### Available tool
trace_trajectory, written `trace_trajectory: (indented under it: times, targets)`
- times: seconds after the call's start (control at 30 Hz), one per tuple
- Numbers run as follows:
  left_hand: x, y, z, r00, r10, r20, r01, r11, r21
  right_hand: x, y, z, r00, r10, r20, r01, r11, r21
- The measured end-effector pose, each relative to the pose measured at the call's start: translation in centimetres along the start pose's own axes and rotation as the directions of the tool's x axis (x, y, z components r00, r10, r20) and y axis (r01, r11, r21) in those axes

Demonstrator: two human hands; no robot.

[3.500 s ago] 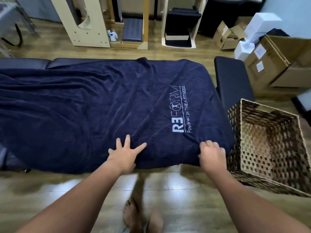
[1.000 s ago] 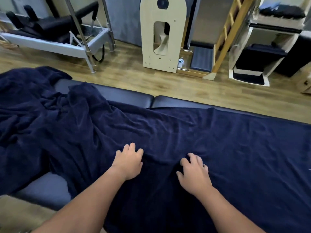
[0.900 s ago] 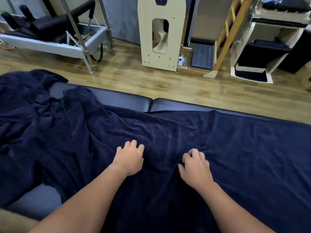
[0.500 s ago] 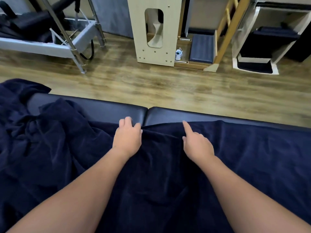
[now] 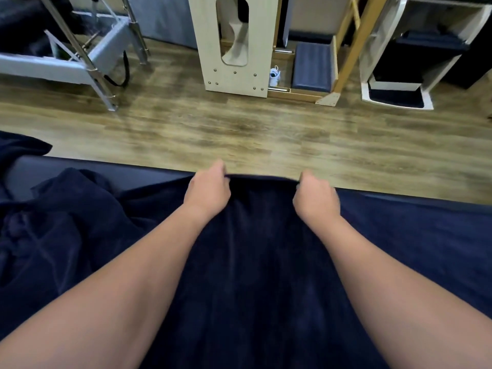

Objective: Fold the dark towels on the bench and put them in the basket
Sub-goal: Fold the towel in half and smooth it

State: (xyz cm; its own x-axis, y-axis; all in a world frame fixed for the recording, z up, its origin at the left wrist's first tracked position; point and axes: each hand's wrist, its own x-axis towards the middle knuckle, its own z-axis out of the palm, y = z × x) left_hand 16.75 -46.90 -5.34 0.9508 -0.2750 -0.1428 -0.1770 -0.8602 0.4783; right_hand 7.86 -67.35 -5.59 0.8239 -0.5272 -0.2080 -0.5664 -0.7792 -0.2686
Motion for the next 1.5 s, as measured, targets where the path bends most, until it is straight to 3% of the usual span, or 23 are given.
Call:
trace_trajectory:
  times: [0.07,0.13,0.23,0.37,0.53,0.77,0.9,1.0,1.1,1.3,1.4,1.5]
  targets:
    - [0.5,0.0,-0.3,0.994,0.055,0.09,-0.049,0.997,-0.067,0.9,-0.4,0.3,0.999,0.012,-0.043,-0.007,0.995,0.097]
    - [0.0,-1.1,0.1,0.957,0.088,0.276,-0.076,0.996,-0.053,1.0,-0.7,0.8,0.995,-0.034,0.098,0.021,0.991,0.135]
    - [-2.3,-3.4,1.0,0.896,0.061,0.44,-0.16,0.968,0.192,-0.4,-0.7,2.3,0.964,-0.125,0.235,0.128,0.992,0.001]
    - [-6.0,-5.2,1.6,0.928,0.12,0.352,-0.25,0.902,0.351,-4.3,-1.0,4.6,0.966,-0.104,0.237,0.145,0.975,-0.166]
    - [-8.8,-6.3,-0.3,0.947,0.068,0.313,-0.201,0.887,0.416,-10.7,-3.0,6.4,0.951,-0.246,0.187,0.27,0.956,-0.113]
    - [-10.6,-12.6,-6.7,0.995,0.042,0.088,-0.086,0.813,0.577,-16.8,-6.9,7.6,0.87,-0.396,0.295,0.441,0.891,-0.103]
    - [-9.9,-19.0,-11.7,0.987,-0.119,-0.106,0.157,0.838,0.523,-17.8,-9.4,8.0,0.898,-0.344,0.275,0.397,0.902,-0.171]
    - [-9.5,-24.0,-14.6,0.948,-0.31,-0.074,0.303,0.805,0.51,-18.4,-12.7,8.6,0.927,-0.29,0.236,0.34,0.917,-0.209]
    - [-9.6,-27.6,-16.2,0.922,-0.385,0.037,0.321,0.815,0.483,-20.0,-17.7,9.0,0.927,-0.302,0.224,0.347,0.917,-0.198]
    - [-9.9,-30.2,-19.2,0.999,-0.011,-0.043,0.026,0.925,0.378,-25.6,-28.9,11.0,0.844,-0.472,0.255,0.485,0.875,0.016]
    - [-10.0,-29.8,-21.3,0.988,0.134,0.076,-0.139,0.988,0.062,-27.3,-32.5,12.8,0.873,-0.342,0.347,0.349,0.936,0.045]
    - [-10.2,-29.3,-22.2,0.943,0.181,0.281,-0.103,0.957,-0.272,-28.0,-33.6,14.3,0.883,-0.29,0.369,0.337,0.939,-0.066]
